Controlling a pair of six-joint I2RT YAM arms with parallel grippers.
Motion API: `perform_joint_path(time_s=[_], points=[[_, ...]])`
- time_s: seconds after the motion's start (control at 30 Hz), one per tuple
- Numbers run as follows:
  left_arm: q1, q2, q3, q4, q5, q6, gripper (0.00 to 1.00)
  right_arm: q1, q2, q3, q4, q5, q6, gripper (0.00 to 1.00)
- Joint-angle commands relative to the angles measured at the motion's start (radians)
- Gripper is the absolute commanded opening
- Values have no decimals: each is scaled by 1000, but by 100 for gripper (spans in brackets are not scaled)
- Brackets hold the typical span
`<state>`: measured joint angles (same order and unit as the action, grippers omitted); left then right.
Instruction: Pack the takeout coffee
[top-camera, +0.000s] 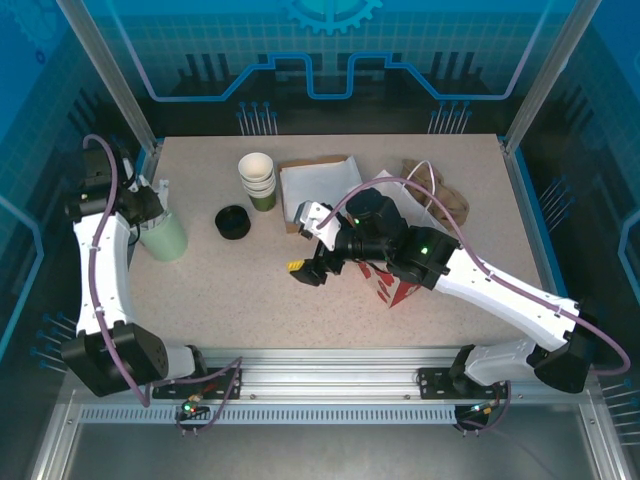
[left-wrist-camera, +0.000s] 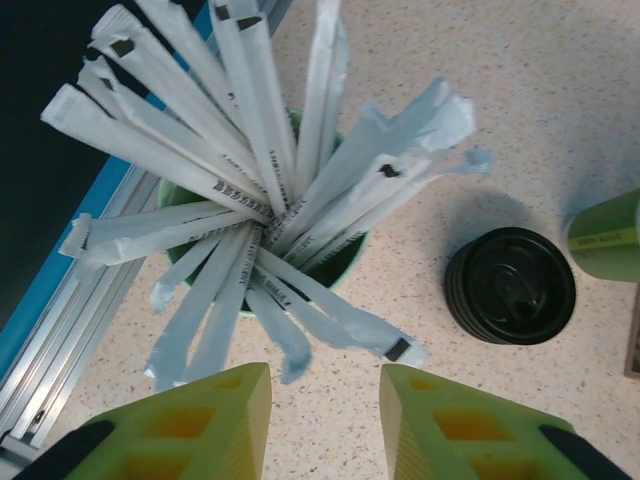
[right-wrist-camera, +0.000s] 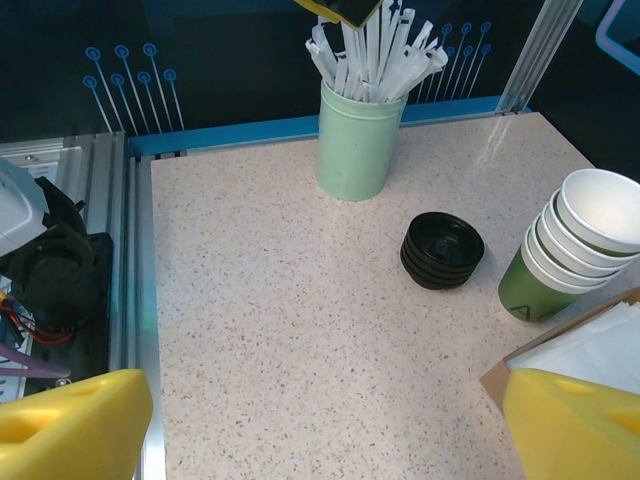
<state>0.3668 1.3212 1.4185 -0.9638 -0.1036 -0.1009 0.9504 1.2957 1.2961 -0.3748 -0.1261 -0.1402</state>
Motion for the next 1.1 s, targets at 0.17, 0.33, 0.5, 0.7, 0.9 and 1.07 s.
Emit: perform_joint_path(time_s=[0.17,0.33,0.5,0.7,0.9,1.07], points=[[17,47,-7,-16,-42,15,29,-23,-26,-12,20,-37,-12,92],[17,55,-18,-16,-45,18,28,-25,-24,-12,19,-38,-10,92],[16,64,-17,-21,-41,14,27,-27,-21,-8,19,-42,-10,92],[17,74,-33,-12,-33,9,25,-27,-12,-4,13,-45,-10,92],[17,78,-44,-10,-22,7,24,-28,-10,-2,13,-45,-10,92],[17,84,-45,-8,-28,9,20,-27,-7,-3,10,-47,-12,92]])
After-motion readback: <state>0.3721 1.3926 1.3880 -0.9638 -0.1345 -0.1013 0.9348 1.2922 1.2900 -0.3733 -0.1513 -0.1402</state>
